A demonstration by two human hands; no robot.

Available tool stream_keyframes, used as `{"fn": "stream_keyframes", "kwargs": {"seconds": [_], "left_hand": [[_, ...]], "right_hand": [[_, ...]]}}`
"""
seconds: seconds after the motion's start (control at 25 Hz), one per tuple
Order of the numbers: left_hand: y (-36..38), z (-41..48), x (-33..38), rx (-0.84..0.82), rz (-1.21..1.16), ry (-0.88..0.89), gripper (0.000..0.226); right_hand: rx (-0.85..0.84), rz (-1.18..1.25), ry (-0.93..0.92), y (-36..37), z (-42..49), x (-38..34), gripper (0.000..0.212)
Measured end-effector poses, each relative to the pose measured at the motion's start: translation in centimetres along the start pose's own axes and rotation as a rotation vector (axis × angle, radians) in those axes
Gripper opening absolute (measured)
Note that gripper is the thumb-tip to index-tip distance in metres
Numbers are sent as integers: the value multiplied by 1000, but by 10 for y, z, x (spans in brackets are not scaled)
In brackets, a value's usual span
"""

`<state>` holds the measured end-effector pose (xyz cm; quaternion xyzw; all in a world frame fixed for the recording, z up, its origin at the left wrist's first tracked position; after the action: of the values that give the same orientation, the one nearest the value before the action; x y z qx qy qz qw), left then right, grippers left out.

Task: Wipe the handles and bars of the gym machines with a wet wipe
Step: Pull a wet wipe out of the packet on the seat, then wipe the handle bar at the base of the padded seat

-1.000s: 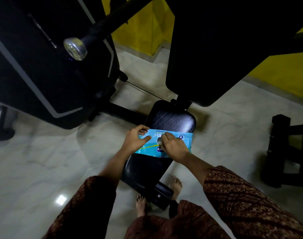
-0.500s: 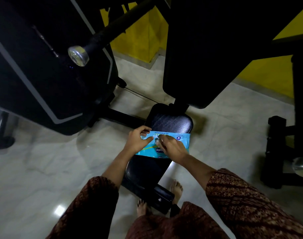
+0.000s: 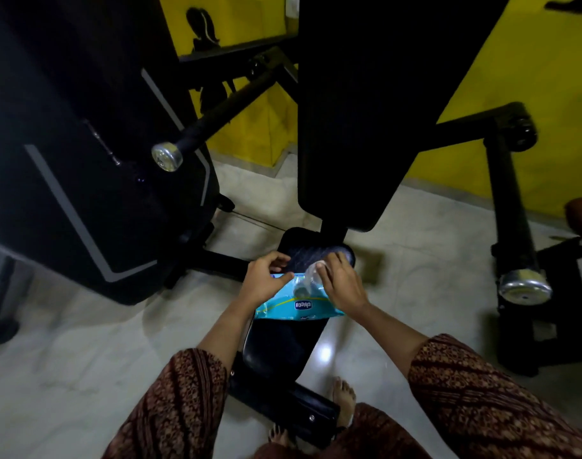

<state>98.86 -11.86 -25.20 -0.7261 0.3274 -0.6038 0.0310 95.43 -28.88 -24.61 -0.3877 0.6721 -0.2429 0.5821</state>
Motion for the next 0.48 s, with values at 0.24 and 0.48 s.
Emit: {"fn": "stream_keyframes", "kwargs": {"seconds": [0.24, 0.48], "left_hand": [[0, -9, 46, -68, 34, 168, 28], [25, -35, 94, -127, 138, 311, 26]], "right_hand": [[222, 95, 53, -37, -36, -10, 29], [383, 77, 37, -71, -96, -7, 21]]}}
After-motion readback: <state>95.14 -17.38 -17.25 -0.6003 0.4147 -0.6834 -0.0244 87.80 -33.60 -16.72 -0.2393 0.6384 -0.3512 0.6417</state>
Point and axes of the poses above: each hand's wrist, its own z-axis towards the middle knuckle, its own y-axis out of the palm, x = y × z, the point moved 1 cm from there along z, towards the middle knuckle, and after that the axes turned 14 degrees about -x, right-handed, at the moved point
